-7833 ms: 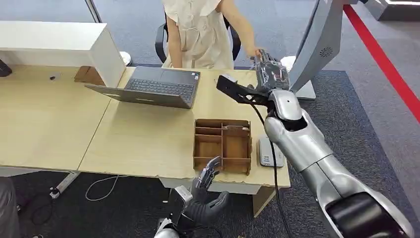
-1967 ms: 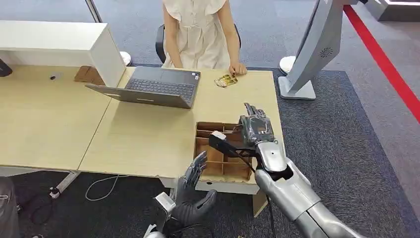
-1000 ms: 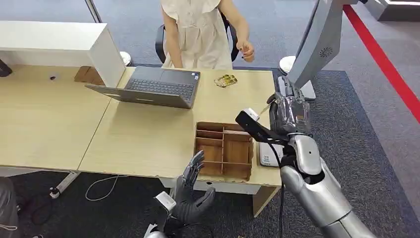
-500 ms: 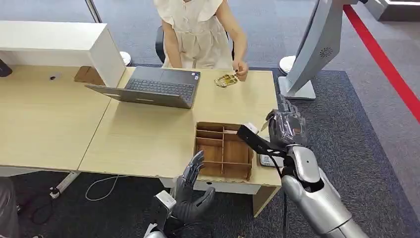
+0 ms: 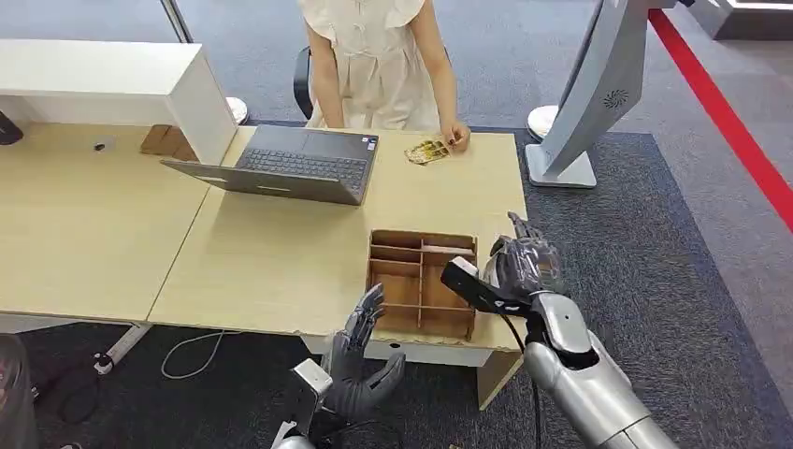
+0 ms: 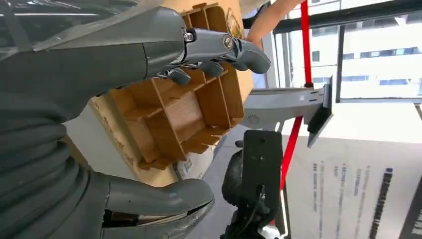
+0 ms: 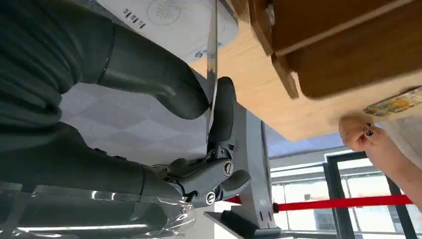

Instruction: Pass the card to the sensor for recognition and then transmit it.

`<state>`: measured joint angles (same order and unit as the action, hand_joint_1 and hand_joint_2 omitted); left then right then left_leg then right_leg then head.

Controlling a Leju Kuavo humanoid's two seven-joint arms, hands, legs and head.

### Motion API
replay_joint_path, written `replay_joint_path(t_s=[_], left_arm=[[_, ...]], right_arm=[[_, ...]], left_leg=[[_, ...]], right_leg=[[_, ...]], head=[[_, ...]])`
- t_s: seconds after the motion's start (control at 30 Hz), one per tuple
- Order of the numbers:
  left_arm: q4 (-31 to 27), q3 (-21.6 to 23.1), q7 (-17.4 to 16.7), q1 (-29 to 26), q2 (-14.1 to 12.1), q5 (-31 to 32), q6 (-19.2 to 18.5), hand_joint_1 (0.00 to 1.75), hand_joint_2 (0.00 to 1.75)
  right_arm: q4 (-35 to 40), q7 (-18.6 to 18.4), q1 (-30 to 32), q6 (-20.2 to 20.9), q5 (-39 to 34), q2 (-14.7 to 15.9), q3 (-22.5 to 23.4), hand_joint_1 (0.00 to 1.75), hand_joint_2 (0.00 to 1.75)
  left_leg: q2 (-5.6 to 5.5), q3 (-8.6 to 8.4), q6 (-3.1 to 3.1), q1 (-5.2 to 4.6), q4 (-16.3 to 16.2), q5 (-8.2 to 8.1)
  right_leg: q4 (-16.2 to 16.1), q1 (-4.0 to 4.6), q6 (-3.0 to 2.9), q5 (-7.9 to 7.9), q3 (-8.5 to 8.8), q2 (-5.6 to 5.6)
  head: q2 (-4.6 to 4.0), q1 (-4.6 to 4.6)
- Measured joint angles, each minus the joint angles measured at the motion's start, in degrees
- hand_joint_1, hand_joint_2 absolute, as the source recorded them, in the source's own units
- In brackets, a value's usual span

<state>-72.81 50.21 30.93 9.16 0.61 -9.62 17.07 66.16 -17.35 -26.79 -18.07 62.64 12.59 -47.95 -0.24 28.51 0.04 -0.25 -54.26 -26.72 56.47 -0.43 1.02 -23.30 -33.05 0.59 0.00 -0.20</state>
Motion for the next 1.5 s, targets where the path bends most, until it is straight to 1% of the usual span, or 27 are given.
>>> replay_joint_path(t_s=[0.3, 0.77, 0.9, 1.13, 1.27, 1.5], left_arm=[[0.0, -0.3, 0.1, -0.1, 0.0, 0.5, -0.1, 0.0, 1.75], [-0.1, -1.4, 0.0, -0.9, 0.0, 1.0, 1.2, 0.0, 1.75], [-0.2, -1.6, -0.1, -1.1, 0.0, 1.0, 2.1, 0.0, 1.75], [-0.5, -1.6, -0.3, -1.2, -0.2, 0.2, 3.3, 0.0, 1.75], [-0.7, -1.5, -0.7, -1.2, -0.2, 0.1, 3.8, 0.0, 1.75], [-1.2, -1.1, -0.8, -1.0, -0.4, -1.4, 6.5, 0.0, 1.75]], right_arm=[[-3.2, 0.6, -0.4, -0.8, -1.7, -1.0, -0.8, 1.75, 1.75], [-6.9, 1.0, -1.6, -1.7, -2.9, -2.0, -1.7, 1.75, 1.75], [-7.3, -0.1, -2.2, -2.2, -3.7, -1.6, -1.7, 1.75, 1.75], [-6.8, -2.0, -2.6, -2.6, -3.3, 0.0, -1.0, 1.75, 1.75], [-5.7, -2.3, -2.6, -2.6, -2.7, 0.6, -0.2, 1.75, 1.75], [-4.0, -1.6, -2.6, -2.9, -2.3, 0.9, 0.0, 1.75, 1.75]], left_leg=[[0.0, 0.0, 0.0, 0.0, 0.0, 0.0], [0.01, -0.01, 0.0, 0.0, 0.0, 0.0], [0.01, -0.02, 0.0, 0.0, 0.0, 0.0], [0.01, -0.02, 0.0, 0.0, 0.0, 0.0], [0.01, -0.03, 0.0, 0.0, 0.0, 0.0], [0.01, -0.04, 0.0, 0.0, 0.0, 0.0]], right_leg=[[0.0, 0.0, 0.0, 0.0, 0.0, 0.0], [0.0, 0.0, 0.0, 0.0, 0.0, 0.0], [0.0, -0.01, 0.0, 0.0, 0.0, 0.0], [0.0, -0.02, 0.01, 0.0, 0.0, 0.0], [0.0, -0.02, 0.01, 0.0, 0.0, 0.0], [0.0, -0.01, 0.0, 0.01, 0.0, 0.0]], head=[[0.0, 0.0], [0.0, 0.0], [0.0, 0.0], [0.0, 0.0], [0.0, 0.0], [0.02, 0.0]])
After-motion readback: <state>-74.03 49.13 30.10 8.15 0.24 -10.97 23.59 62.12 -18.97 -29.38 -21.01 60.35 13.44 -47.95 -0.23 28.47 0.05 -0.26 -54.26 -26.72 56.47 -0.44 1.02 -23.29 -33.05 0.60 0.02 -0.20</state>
